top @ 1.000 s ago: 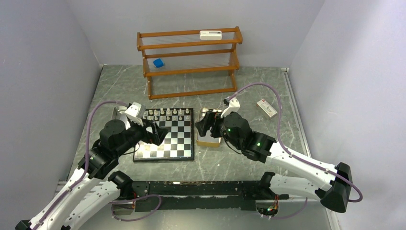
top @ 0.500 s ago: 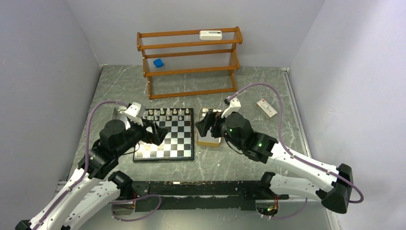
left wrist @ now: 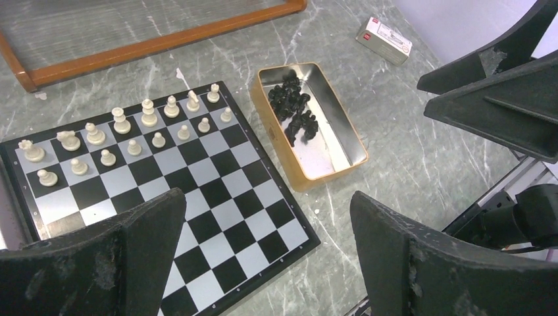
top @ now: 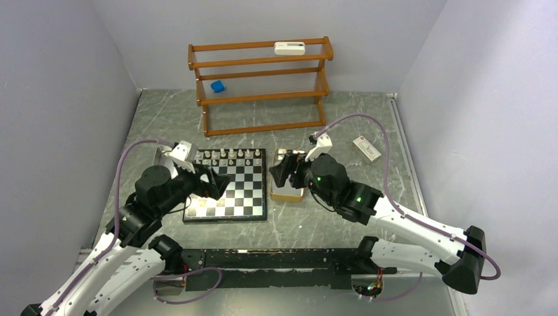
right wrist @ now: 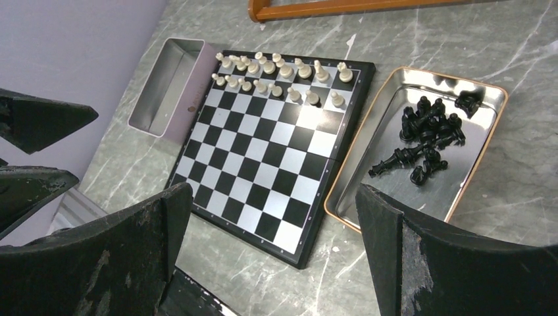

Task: Set up the chess pieces on the board
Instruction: Reset both arms

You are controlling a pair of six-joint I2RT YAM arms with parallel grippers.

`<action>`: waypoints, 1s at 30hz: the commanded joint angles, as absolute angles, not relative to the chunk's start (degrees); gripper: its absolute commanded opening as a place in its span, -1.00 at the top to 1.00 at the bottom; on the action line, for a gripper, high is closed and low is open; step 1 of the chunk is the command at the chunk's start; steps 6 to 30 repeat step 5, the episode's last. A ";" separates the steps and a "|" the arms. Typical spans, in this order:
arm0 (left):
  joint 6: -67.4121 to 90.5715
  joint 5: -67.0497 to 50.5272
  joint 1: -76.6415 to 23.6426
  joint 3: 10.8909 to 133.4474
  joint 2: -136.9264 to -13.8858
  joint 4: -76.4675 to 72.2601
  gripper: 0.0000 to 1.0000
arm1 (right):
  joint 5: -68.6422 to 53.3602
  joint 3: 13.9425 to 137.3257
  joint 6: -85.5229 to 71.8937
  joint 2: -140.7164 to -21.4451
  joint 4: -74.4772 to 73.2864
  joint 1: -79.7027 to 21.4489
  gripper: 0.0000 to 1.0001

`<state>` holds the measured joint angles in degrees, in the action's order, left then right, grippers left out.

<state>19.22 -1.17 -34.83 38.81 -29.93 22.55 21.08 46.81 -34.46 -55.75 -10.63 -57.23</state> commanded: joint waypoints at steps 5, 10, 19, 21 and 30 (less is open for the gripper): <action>20.68 -0.09 -35.04 39.90 -29.53 23.06 -0.98 | 22.33 46.06 -34.49 -54.63 -8.45 -57.48 -1.00; 20.68 -0.09 -35.04 39.90 -29.53 23.06 -0.98 | 22.33 46.06 -34.49 -54.63 -8.45 -57.48 -1.00; 20.68 -0.09 -35.04 39.90 -29.53 23.06 -0.98 | 22.33 46.06 -34.49 -54.63 -8.45 -57.48 -1.00; 20.68 -0.09 -35.04 39.90 -29.53 23.06 -0.98 | 22.33 46.06 -34.49 -54.63 -8.45 -57.48 -1.00; 20.68 -0.09 -35.04 39.90 -29.53 23.06 -0.98 | 22.33 46.06 -34.49 -54.63 -8.45 -57.48 -1.00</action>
